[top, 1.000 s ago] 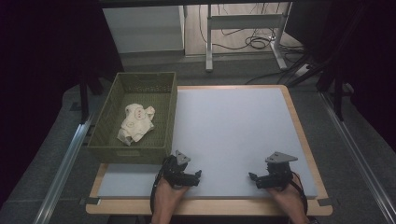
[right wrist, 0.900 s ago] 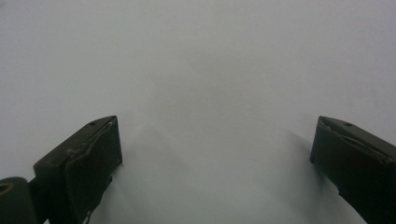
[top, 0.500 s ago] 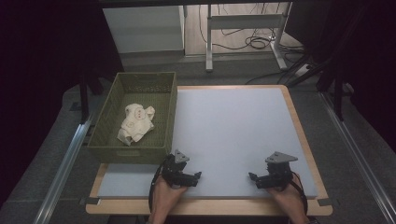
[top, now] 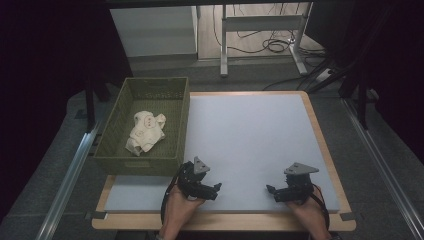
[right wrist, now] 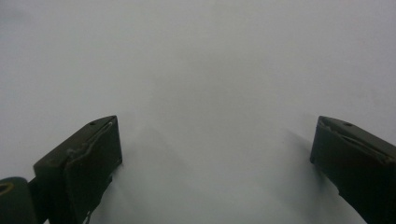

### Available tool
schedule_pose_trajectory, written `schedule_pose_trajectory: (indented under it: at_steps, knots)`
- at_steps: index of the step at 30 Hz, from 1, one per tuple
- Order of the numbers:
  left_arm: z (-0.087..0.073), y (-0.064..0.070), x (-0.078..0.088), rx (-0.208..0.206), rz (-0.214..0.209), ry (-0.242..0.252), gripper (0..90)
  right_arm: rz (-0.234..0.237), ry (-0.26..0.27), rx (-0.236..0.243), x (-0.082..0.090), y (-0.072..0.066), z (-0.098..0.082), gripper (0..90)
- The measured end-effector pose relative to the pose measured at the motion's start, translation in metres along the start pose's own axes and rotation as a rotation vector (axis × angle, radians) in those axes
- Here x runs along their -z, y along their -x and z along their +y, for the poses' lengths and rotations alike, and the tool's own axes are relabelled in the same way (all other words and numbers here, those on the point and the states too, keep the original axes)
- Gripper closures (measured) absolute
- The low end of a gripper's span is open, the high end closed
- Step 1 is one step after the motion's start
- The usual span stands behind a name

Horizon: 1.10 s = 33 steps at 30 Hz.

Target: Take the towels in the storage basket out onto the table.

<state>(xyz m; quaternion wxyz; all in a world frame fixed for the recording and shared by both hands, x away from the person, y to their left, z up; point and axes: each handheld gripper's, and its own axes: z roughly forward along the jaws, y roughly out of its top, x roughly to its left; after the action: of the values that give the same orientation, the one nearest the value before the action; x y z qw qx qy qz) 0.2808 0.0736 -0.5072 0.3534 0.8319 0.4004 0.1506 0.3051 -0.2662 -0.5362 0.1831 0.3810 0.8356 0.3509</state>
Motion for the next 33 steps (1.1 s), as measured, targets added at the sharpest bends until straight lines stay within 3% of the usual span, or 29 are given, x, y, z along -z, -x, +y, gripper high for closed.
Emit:
schedule_pose_trajectory:
  at_steps: [3,16,21,33]
  knots:
    - [0.005,-0.002,0.004,0.006,-0.021,0.004,4.3,0.001,0.0,0.0,0.0,0.0,0.0,2.0]
    - [0.033,-0.001,0.014,-0.053,-0.034,-0.004,3.8,0.0,0.0,-0.001,0.0,0.0,0.0,2.0]
    - [0.045,-0.007,0.014,-0.048,-0.059,-0.01,3.8,0.001,0.002,-0.001,0.0,0.0,0.0,2.0]
    - [0.074,-0.028,0.03,-0.049,-0.06,0.004,3.7,0.001,0.001,0.0,0.0,0.0,0.0,2.0]
